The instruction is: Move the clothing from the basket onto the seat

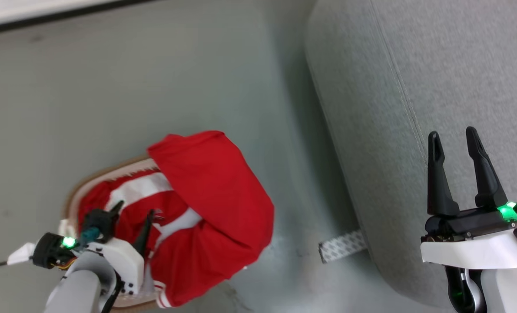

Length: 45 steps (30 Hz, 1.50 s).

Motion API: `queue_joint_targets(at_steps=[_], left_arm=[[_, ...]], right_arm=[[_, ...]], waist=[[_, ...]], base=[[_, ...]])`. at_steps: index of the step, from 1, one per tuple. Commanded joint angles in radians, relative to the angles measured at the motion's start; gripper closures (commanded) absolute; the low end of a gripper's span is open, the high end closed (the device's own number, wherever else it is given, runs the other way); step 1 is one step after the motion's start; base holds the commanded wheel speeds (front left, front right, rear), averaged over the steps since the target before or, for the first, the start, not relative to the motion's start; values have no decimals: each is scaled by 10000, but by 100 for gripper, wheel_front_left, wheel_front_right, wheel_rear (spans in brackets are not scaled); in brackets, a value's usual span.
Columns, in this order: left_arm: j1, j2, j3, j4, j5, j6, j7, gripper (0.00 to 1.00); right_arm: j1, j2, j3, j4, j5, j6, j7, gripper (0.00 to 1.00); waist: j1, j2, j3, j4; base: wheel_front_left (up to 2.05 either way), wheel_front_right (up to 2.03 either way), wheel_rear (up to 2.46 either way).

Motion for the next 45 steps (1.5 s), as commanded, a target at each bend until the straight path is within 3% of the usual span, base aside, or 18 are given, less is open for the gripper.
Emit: queue_joint_targets(at_steps=[1, 6, 14, 21, 30, 31, 32, 33, 45], left_arm=[[-319, 198, -173, 335, 169, 20, -4, 0], [-1008, 692, -1157, 1841, 700, 17, -5, 0], [-2141, 1463, -1947, 3573, 1125, 18, -1, 0], [-2716, 1836, -2429, 4252, 1086, 16, 704, 0], [-2662, 1837, -3480, 4536, 499, -20, 1949, 0], [-2692, 1836, -3572, 4538, 393, -20, 1999, 20], [-2735, 1834, -3651, 4537, 279, -20, 1992, 80], [-2776, 1825, -3720, 4533, 165, -20, 1948, 100], [-2699, 1189, -4093, 4439, -808, 18, 788, 100]], right_arm=[[-172, -22, 29, -65, 73, -24, 4, 0], [-243, -18, 156, -279, 389, -24, 4, 0], [-95, -14, -42, -572, 965, -24, 4, 0], [-63, -15, 11, -695, 1396, -24, 4, 0], [-186, -16, 211, -741, 1673, -25, 4, 0], [-195, -16, 218, -730, 1699, -25, 4, 0], [-198, -16, 206, -712, 1722, -25, 4, 0], [-199, -16, 187, -690, 1738, -25, 4, 0], [-317, -21, -37, -456, 1171, -25, 4, 0]], waist=[[-2, 0, 484, -437], [-2, 0, 1070, -885], [-2, 0, 2062, -1586], [-2, 0, 2806, -1996], [-2, 0, 3163, -2215], [-2, 0, 3177, -2226], [-2, 0, 3181, -2230], [-2, 0, 3173, -2227], [-2, 0, 1985, -1503]], base=[[0, 0, 0], [0, 0, 0], [0, 0, 0], [0, 0, 0], [0, 0, 0], [0, 0, 0], [0, 0, 0], [0, 0, 0], [0, 0, 0]])
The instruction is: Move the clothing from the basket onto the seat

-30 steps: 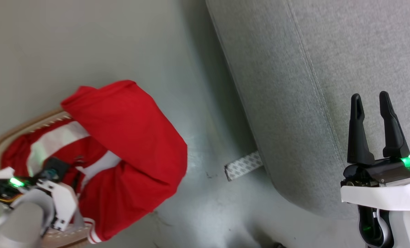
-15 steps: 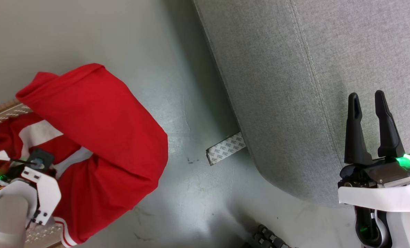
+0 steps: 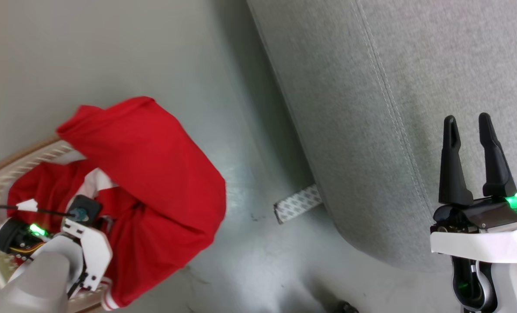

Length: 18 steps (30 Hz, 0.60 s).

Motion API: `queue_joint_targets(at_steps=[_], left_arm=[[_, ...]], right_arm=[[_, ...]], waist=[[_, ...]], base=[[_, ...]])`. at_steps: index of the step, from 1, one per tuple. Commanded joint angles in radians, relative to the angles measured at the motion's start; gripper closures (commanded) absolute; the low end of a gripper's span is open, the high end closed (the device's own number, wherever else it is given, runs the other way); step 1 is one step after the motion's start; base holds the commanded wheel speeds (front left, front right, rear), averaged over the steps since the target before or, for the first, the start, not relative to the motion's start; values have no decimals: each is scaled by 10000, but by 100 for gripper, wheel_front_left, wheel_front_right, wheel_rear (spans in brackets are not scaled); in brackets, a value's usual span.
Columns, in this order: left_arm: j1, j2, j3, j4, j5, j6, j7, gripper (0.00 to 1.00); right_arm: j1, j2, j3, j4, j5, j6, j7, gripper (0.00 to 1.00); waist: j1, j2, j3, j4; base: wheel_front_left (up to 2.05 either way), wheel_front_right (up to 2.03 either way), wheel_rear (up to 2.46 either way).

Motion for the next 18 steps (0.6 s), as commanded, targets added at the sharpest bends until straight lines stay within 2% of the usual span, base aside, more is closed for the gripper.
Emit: queue_joint_targets(at_steps=[1, 5, 12, 18], left_arm=[[67, -18, 51, -11, -69, 23, -113, 100], [153, -364, 224, -24, -403, 148, -501, 100], [598, -1045, 408, -499, -786, 97, -757, 100], [1542, -1442, 742, -2008, -1161, 71, -758, 100]], right_arm=[[-96, -21, -61, 29, -134, -25, 4, 0], [-87, -26, -104, 146, -428, -25, 4, 0], [52, -29, -179, 500, -980, -25, 4, 0], [522, -32, -116, 1000, -1380, -25, 4, 0]], waist=[[-1, 0, -378, 344], [-1, 0, -965, 851], [-1, 0, -2300, 1779], [-1, 0, -4021, 2534]], base=[[0, 0, 0], [0, 0, 0], [0, 0, 0], [0, 0, 0]])
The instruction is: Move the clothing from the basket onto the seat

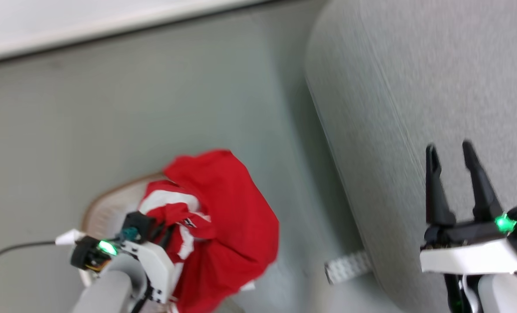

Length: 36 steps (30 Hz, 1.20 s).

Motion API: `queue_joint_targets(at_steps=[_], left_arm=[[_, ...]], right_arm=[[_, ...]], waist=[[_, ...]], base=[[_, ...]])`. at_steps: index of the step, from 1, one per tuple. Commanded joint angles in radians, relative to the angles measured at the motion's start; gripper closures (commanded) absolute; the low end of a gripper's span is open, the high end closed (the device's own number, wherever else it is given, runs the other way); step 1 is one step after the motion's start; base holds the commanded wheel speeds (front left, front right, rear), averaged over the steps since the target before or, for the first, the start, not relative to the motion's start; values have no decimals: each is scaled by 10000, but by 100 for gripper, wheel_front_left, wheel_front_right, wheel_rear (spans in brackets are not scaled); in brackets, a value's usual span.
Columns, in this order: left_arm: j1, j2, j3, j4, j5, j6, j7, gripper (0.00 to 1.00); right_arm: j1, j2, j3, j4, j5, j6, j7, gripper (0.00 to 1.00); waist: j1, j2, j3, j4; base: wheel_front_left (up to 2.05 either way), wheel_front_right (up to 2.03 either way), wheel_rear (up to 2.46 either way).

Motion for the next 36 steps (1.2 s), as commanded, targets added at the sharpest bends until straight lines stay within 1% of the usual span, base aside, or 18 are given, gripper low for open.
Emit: queue_joint_targets(at_steps=[1, 9, 14, 20, 29, 36], left_arm=[[251, -32, 65, -161, -65, -13, -6, 100], [980, -359, 485, -2020, -230, -52, -9, 100], [1464, -562, 886, -3560, -241, -63, -9, 100], [1810, -662, 1166, -4859, -455, -71, -8, 100], [1544, -718, 935, -5935, -1197, -61, -10, 100], [1616, -669, 1064, -7065, -1451, -13, 45, 100]], right_arm=[[224, -42, -21, 82, -129, -25, 4, 0], [973, -39, -92, 583, -351, -25, 6, 0], [1381, -39, -87, 740, -361, -25, 4, 0], [1784, -39, 188, 785, -95, -25, 4, 0], [1995, -40, 704, 884, 30, -25, 6, 0], [2006, -40, 1174, 971, -18, -25, 6, 0]], waist=[[0, 0, -1259, 837], [0, 0, -2883, 1907], [0, 0, -3613, 2448], [0, 0, -4240, 2901], [0, 0, -4658, 3307], [0, 0, -4658, 3295]], base=[[0, 0, 0], [0, 0, 0], [0, 0, 0], [0, 0, 0], [0, 0, 0], [0, 0, 0]])
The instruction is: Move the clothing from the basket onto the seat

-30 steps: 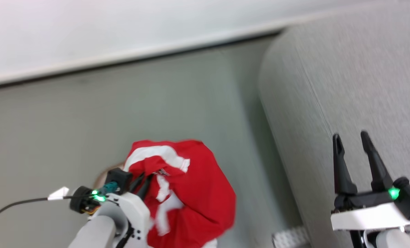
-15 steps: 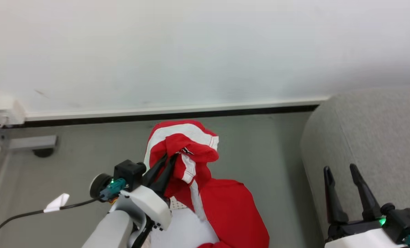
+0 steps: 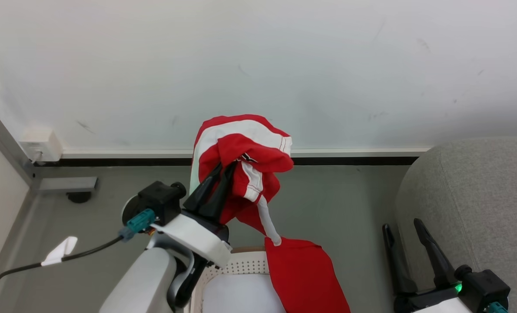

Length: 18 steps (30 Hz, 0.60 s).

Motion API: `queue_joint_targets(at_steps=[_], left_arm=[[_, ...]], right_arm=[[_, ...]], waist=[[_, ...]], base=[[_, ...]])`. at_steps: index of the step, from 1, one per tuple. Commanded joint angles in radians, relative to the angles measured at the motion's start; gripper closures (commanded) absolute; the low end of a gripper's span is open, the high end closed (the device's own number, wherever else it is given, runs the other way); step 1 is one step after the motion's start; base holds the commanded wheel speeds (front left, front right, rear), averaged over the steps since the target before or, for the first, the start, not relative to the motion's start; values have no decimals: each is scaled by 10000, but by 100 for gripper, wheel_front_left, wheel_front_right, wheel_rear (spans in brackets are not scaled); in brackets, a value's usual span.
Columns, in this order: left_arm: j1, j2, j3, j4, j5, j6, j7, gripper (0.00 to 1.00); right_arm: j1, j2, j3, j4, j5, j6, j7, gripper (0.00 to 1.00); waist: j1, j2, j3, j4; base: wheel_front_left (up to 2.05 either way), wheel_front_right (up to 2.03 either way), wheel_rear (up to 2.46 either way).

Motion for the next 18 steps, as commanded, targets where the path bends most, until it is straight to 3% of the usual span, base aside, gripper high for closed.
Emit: queue_joint_targets(at_steps=[1, 13, 18], left_arm=[[106, 66, 26, -176, -29, 39, 50, 100], [475, 115, -169, -757, -118, 237, 266, 100], [695, -60, -305, -856, -253, 244, 233, 100]], right_arm=[[84, -33, 39, 21, -13, -25, 8, 0], [-191, -32, 813, 305, -211, -25, 6, 0], [-370, -51, 1771, 713, -526, -25, 8, 0]], waist=[[2, -1, 25, -25], [2, -1, 23, -75], [2, -1, -30, 85]], base=[[0, 0, 0], [0, 0, 0], [0, 0, 0]])
